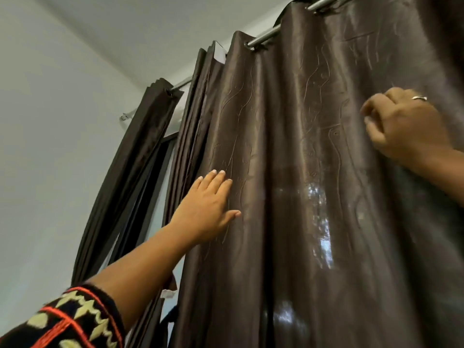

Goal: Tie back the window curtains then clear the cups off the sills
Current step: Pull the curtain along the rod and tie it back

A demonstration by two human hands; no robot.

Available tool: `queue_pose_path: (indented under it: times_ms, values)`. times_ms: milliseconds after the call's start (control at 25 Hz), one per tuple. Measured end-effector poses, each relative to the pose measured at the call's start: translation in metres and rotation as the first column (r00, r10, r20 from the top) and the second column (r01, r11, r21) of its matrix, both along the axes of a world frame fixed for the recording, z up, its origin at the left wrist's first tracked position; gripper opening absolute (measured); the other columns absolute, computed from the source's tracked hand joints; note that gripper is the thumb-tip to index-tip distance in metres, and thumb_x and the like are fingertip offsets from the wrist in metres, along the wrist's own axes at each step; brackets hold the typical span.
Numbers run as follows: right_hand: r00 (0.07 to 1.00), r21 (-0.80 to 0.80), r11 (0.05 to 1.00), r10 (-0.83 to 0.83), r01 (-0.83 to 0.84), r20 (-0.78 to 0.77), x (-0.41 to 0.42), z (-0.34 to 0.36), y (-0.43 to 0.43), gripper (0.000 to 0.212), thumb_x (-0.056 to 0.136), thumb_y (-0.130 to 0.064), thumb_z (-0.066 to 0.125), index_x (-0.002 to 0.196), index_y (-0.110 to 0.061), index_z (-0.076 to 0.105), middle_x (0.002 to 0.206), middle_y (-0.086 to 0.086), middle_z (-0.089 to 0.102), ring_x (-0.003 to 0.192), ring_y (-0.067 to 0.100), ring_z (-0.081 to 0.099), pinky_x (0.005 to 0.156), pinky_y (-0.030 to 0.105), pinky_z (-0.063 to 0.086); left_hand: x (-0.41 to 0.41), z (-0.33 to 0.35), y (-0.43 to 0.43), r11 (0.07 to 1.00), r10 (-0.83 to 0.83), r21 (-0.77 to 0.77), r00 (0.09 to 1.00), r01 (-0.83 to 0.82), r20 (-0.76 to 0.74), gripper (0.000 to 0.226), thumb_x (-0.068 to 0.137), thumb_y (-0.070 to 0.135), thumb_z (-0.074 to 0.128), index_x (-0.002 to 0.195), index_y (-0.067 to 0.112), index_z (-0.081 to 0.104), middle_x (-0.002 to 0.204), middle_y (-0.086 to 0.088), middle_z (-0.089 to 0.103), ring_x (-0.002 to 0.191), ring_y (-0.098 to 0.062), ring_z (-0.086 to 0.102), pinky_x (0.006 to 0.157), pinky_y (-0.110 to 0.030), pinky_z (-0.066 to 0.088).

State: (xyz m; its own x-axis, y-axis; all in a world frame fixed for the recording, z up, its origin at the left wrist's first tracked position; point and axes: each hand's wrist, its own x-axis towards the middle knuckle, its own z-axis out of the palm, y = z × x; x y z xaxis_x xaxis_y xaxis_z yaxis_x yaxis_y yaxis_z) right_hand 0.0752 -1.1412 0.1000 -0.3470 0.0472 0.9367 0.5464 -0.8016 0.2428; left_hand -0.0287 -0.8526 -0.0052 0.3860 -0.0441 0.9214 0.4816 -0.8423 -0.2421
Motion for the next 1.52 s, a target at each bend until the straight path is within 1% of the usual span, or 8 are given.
queue_pose_path:
  times_ms: [160,480,720,960,1120,1240,1400,1520]
  values:
    - [0.979,-0.001,0.990,0.138,-0.139,-0.149,0.009,0.017,0.054,0.034,0.091,-0.032,0.050,0.105,-0.002,0.055,0.105,0.025,0.055,0.100,0.042,0.051,0.083,0.045,0.042,0.011,0.007,0.038,0.996,-0.021,-0.087,0.997,0.027,0.070,0.076,0.090,0.054,0.037,0.147,0.012,0.009,0.156,-0.007,0.006,0.144,-0.020,0.003,0.116,-0.033,0.004]
    - [0.899,0.158,0.987,0.068,0.001,-0.432,0.022,0.043,0.124,0.099,0.075,-0.076,0.044,0.134,0.004,0.036,0.139,0.023,0.033,0.128,0.038,0.035,0.099,0.048,0.035,0.058,0.061,0.069,0.789,-0.353,-0.293,0.789,0.540,0.503,0.083,0.081,0.043,0.063,0.143,0.005,0.021,0.146,-0.015,0.034,0.132,-0.030,0.036,0.106,-0.036,0.030]
    - [0.895,0.115,0.990,-0.020,0.079,-0.445,0.043,0.052,0.138,0.037,0.090,-0.028,0.053,0.118,-0.003,0.053,0.124,0.018,0.054,0.114,0.037,0.051,0.085,0.038,0.042,0.083,0.082,0.071,0.754,-0.383,-0.246,0.712,0.609,0.588,0.037,0.092,0.016,0.052,0.125,0.001,0.045,0.127,-0.022,0.052,0.116,-0.036,0.048,0.090,-0.036,0.038]
    - [0.898,0.169,0.975,-0.058,0.145,-0.435,0.052,0.052,0.150,0.033,0.090,-0.027,0.055,0.112,-0.002,0.054,0.121,0.020,0.055,0.113,0.038,0.051,0.080,0.037,0.040,0.113,0.080,0.093,0.726,-0.515,-0.173,0.693,0.666,0.505,0.017,0.090,0.003,0.045,0.101,-0.006,0.055,0.102,-0.025,0.059,0.097,-0.040,0.053,0.075,-0.040,0.041]
    - [0.911,0.304,0.911,-0.150,0.279,-0.385,0.051,0.058,0.160,0.094,0.073,-0.067,0.059,0.135,-0.002,0.035,0.139,0.022,0.033,0.129,0.037,0.029,0.099,0.050,0.030,0.130,0.076,0.103,0.691,-0.569,-0.145,0.657,0.708,0.494,0.018,0.090,0.002,0.044,0.102,-0.007,0.055,0.103,-0.027,0.060,0.096,-0.040,0.054,0.076,-0.043,0.043]
    - [0.868,0.370,0.858,-0.157,0.357,-0.472,0.049,0.067,0.163,0.110,0.070,-0.060,0.067,0.143,0.002,0.014,0.145,0.025,0.024,0.133,0.040,0.024,0.101,0.053,0.026,0.139,0.077,0.115,0.638,-0.622,-0.138,0.612,0.758,0.488,0.017,0.091,0.001,0.044,0.099,-0.006,0.056,0.099,-0.026,0.061,0.091,-0.039,0.055,0.068,-0.035,0.039]
    - [0.855,0.330,0.884,-0.132,0.330,-0.502,0.045,0.072,0.158,0.044,0.090,-0.013,0.051,0.129,0.003,0.042,0.130,0.025,0.049,0.119,0.041,0.046,0.095,0.044,0.039,0.146,0.076,0.122,0.588,-0.669,-0.126,0.568,0.799,0.480,0.010,0.092,0.003,0.044,0.086,-0.001,0.051,0.091,-0.025,0.060,0.087,-0.040,0.055,0.066,-0.035,0.037]
    - [0.862,0.198,0.897,-0.288,0.395,-0.417,0.034,0.065,0.175,0.026,0.090,-0.004,0.043,0.113,0.001,0.054,0.119,0.025,0.057,0.110,0.042,0.053,0.087,0.041,0.044,0.155,0.076,0.126,0.546,-0.691,-0.127,0.531,0.828,0.491,0.011,0.091,0.002,0.044,0.092,-0.003,0.053,0.090,-0.024,0.060,0.088,-0.041,0.055,0.066,-0.033,0.033]
